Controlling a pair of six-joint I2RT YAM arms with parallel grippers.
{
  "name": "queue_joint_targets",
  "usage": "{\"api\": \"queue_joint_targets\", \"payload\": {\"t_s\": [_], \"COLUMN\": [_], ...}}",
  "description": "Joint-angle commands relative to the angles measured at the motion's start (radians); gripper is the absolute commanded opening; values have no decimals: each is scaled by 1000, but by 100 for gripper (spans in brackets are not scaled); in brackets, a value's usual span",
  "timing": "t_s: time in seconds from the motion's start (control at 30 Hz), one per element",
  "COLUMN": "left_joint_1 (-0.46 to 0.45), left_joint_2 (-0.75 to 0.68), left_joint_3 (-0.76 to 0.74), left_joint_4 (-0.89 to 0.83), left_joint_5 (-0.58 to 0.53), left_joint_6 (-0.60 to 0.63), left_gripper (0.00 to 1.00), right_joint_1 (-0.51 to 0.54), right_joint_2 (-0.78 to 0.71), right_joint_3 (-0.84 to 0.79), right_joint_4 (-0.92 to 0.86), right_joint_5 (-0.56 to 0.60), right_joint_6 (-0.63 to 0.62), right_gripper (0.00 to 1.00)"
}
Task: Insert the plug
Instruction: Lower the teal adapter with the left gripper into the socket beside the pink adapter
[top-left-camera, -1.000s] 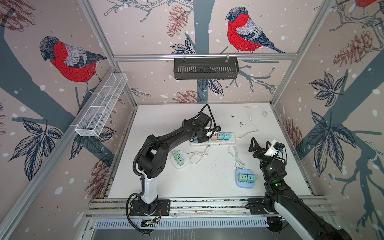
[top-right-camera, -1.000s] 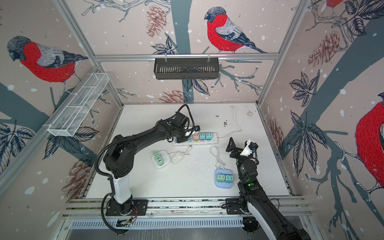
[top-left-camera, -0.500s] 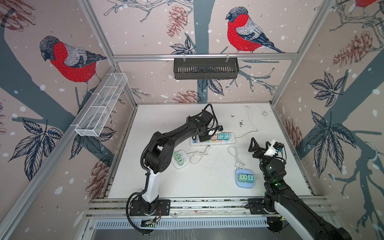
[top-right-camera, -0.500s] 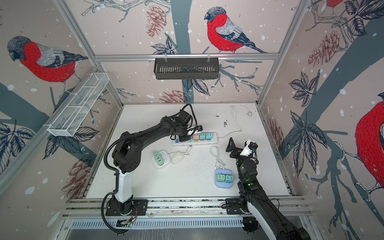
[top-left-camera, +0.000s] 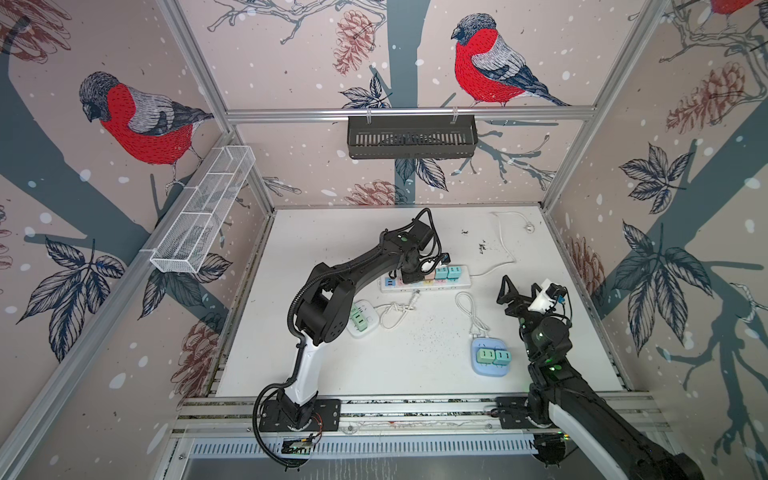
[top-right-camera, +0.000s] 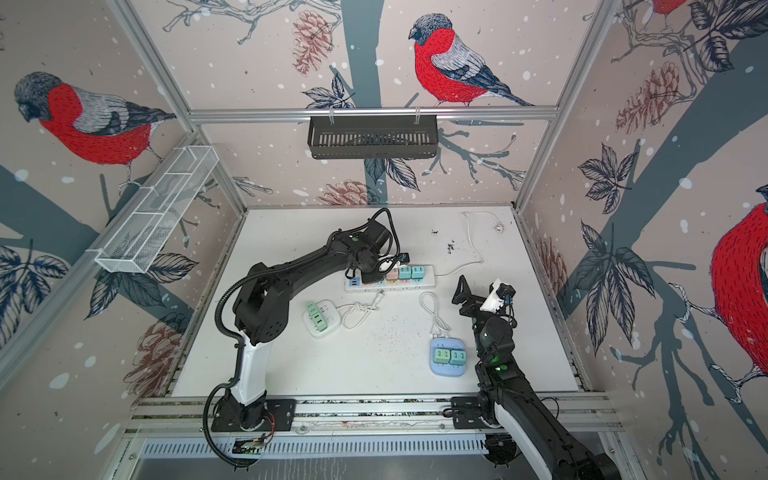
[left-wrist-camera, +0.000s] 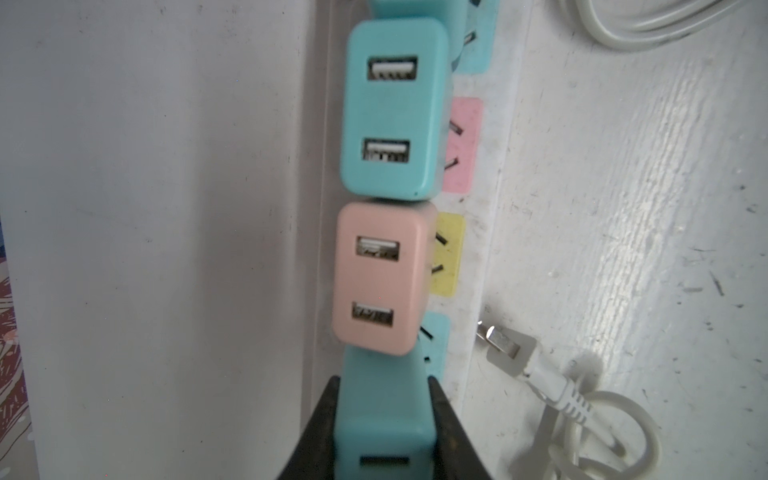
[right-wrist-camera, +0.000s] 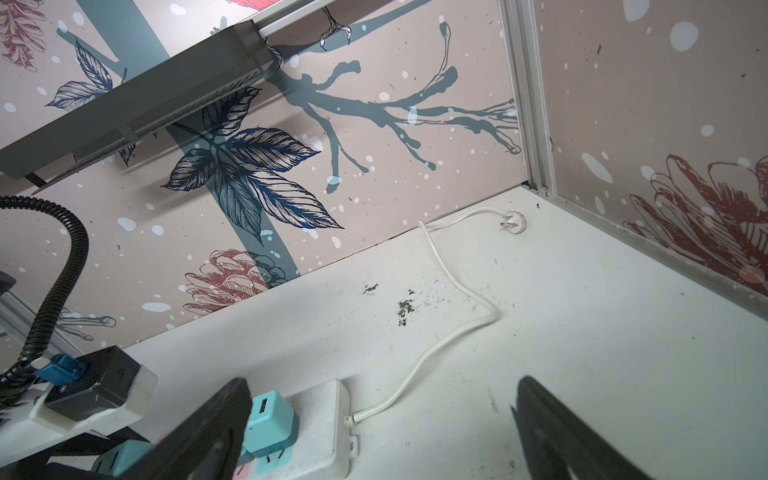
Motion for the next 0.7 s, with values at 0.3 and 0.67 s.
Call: {"api": "queue_joint_targets", "payload": {"t_s": [0.3,0.67], "left_joint_1": [-27,-13], "left_joint_2": [-5,60], "left_joint_3": [8,78], "left_joint_4": [-82,-113], "left_joint_5": [-30,-14], "left_joint_6": [-13,7], "left_gripper": [0,0], "right_joint_1": [1,0], "right_joint_2": [3,5], "right_joint_3": [-29,-28], "right_joint_4": [27,27], "right_joint_5": [-14,-18], "right_joint_6": [8,6], "right_gripper": [100,100]}}
